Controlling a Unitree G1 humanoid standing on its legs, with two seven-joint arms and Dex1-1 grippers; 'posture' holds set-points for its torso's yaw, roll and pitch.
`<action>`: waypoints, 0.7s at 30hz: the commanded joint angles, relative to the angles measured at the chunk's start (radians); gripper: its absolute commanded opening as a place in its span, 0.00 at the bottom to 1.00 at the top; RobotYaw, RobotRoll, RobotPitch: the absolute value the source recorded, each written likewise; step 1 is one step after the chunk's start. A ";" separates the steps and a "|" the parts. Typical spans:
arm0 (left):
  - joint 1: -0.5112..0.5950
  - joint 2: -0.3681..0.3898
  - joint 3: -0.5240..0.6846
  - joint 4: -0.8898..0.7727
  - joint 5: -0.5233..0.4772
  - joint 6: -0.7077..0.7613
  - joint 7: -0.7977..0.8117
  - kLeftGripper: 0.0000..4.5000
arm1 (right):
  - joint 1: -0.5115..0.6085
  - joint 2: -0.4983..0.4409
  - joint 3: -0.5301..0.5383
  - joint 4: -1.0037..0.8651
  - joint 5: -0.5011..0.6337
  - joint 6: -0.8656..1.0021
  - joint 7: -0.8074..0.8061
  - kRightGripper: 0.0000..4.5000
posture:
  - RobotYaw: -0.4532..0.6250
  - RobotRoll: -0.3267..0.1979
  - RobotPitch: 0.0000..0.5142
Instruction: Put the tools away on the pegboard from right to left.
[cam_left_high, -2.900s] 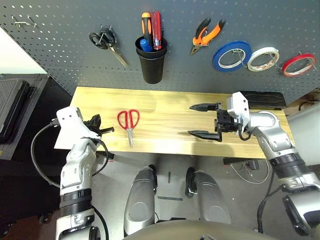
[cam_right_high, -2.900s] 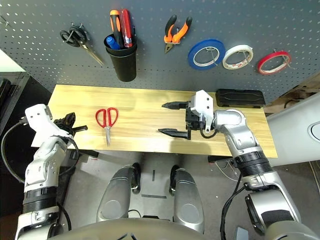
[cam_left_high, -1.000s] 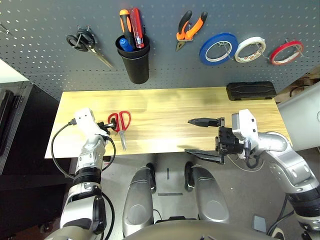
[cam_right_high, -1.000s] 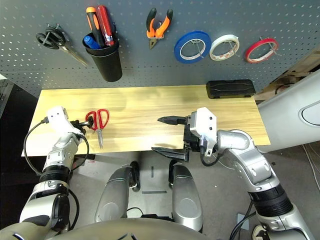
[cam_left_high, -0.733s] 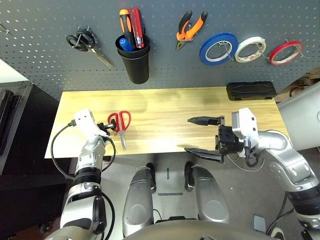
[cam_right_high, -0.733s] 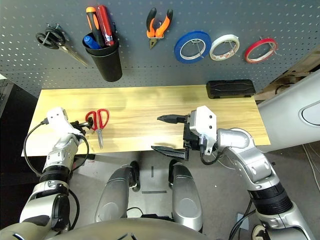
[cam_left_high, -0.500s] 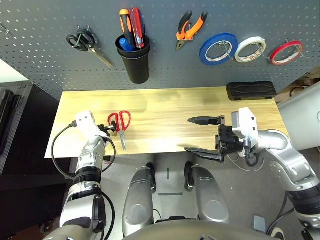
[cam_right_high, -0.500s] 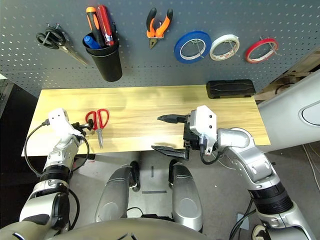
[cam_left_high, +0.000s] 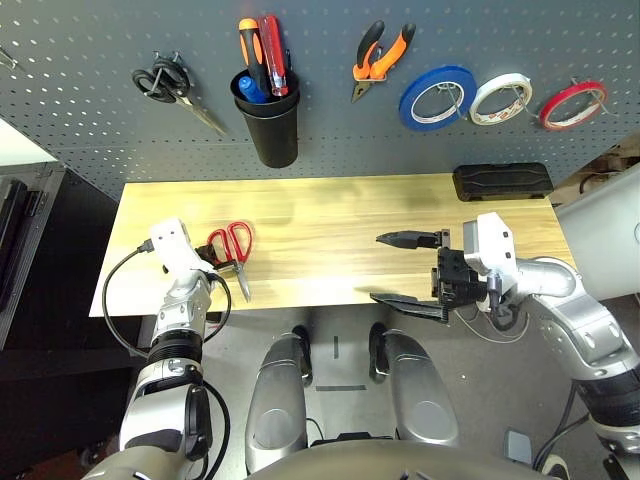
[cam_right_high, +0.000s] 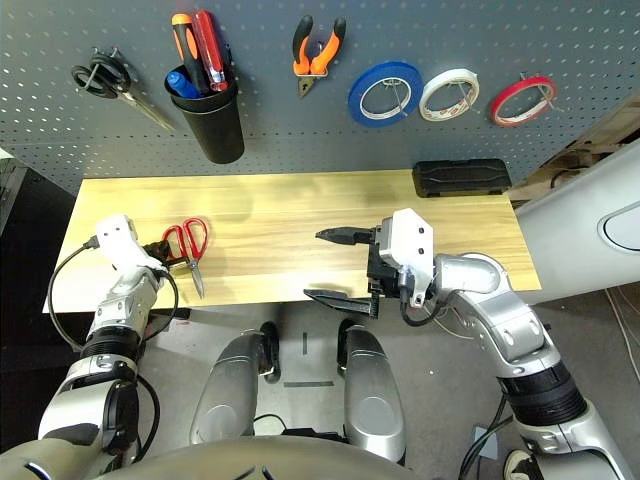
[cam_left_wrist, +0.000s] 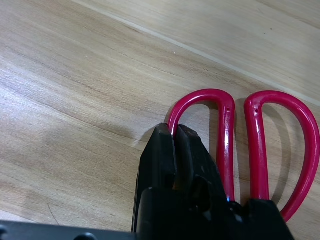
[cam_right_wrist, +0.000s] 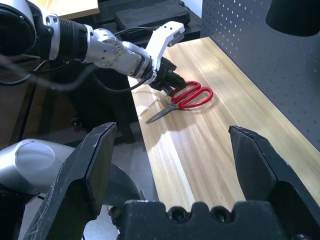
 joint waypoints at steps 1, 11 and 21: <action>0.011 -0.021 -0.004 -0.041 -0.007 0.018 0.008 0.01 | 0.003 -0.007 0.001 0.027 -0.008 -0.011 0.009 1.00 | 0.26 0.62 0.55; 0.043 -0.016 0.035 -0.274 -0.041 0.076 0.026 0.01 | -0.104 0.007 -0.009 0.195 -0.021 -0.069 0.058 1.00 | 0.38 0.62 0.44; 0.176 0.006 0.128 -0.656 -0.088 0.212 0.076 0.01 | -0.236 0.044 -0.105 0.417 0.084 -0.155 0.205 1.00 | 0.52 0.62 0.25</action>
